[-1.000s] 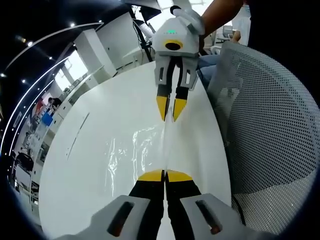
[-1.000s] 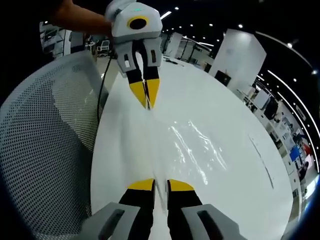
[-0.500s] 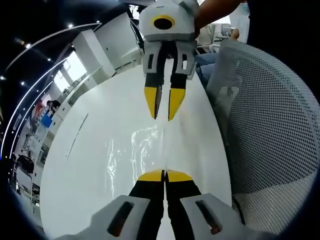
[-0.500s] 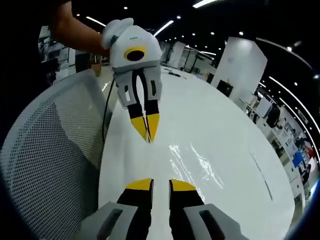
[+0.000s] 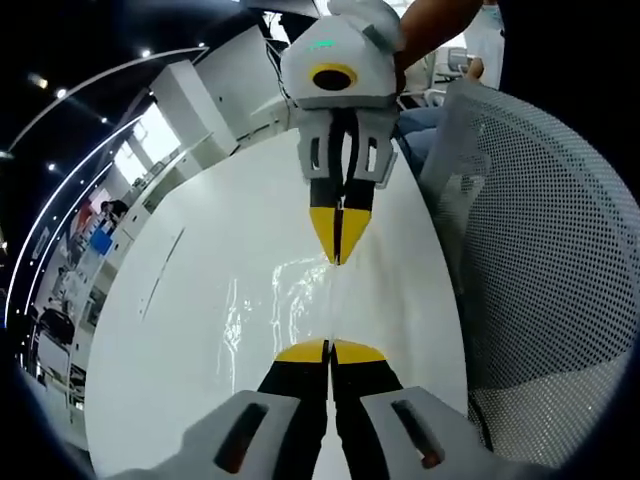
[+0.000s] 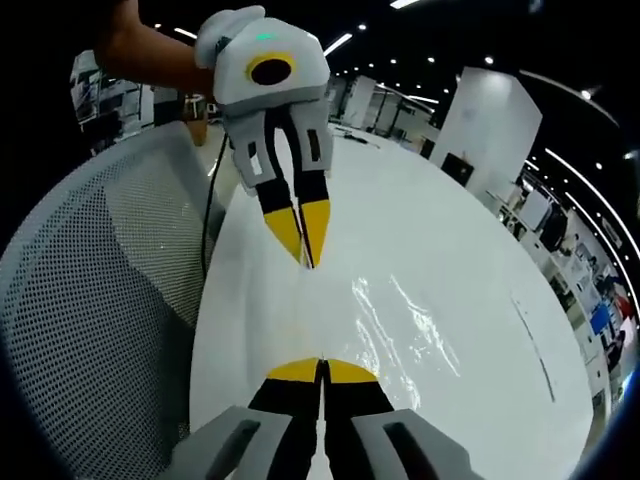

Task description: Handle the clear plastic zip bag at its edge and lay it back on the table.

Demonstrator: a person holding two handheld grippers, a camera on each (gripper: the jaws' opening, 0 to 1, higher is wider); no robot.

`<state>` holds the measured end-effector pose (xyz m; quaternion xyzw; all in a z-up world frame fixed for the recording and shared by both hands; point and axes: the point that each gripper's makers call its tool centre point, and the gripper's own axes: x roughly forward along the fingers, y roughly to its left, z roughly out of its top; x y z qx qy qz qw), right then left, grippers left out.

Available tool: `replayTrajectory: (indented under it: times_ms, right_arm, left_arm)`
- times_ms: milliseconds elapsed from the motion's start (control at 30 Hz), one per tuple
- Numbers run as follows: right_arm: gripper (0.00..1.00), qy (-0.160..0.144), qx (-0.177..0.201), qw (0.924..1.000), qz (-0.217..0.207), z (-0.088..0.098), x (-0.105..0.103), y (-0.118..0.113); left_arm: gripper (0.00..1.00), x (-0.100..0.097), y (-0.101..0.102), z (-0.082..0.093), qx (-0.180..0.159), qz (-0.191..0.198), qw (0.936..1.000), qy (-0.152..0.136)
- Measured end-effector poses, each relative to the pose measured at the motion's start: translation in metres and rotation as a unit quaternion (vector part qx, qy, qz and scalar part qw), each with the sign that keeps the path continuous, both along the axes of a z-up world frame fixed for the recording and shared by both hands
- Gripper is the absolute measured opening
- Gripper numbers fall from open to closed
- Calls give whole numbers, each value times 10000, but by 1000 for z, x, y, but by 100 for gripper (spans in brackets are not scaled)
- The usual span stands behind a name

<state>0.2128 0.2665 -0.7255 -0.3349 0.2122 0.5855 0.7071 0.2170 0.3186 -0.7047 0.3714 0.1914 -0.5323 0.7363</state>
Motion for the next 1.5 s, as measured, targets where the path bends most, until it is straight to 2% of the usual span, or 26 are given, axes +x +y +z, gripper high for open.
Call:
replayTrajectory:
  times_ms: [100,200,333,433,667,900,1033,1100,1300,1500]
  right_arm:
    - [0,9,16,10000,-23,1,1,0]
    - [0,16,29,10000,-71,3,3,0]
    - [0,49,45,9998,-160,5,5,-1]
    - [0,75,61,9997,-211,7,7,0]
    - [0,161,80,9993,-317,12,7,1]
    - [0,180,130,9986,-488,28,14,2]
    - [0,230,204,9977,-598,36,17,3]
    - [0,184,207,9978,-610,41,18,4]
    - [0,-28,253,9965,-798,54,29,2]
    - [0,-455,449,9910,-1172,74,55,-6]
  left_arm:
    - [1,4,-1,7,-10,80,9996,-263]
    - [4,1,-6,14,-139,78,9995,-268]
    - [13,-2,-13,20,-142,12,9992,-365]
    - [16,-7,-25,25,-212,-143,9989,-380]
    - [14,-11,-46,24,-152,-369,9980,-500]
    - [11,-13,-58,21,-62,-531,9965,-638]
    - [3,-7,-56,16,374,-663,9927,-938]
    - [0,-5,-55,15,557,-684,9898,-1122]
    - [0,-3,-50,11,720,-663,9889,-1121]
    - [0,-5,-44,4,848,-651,9886,-1062]
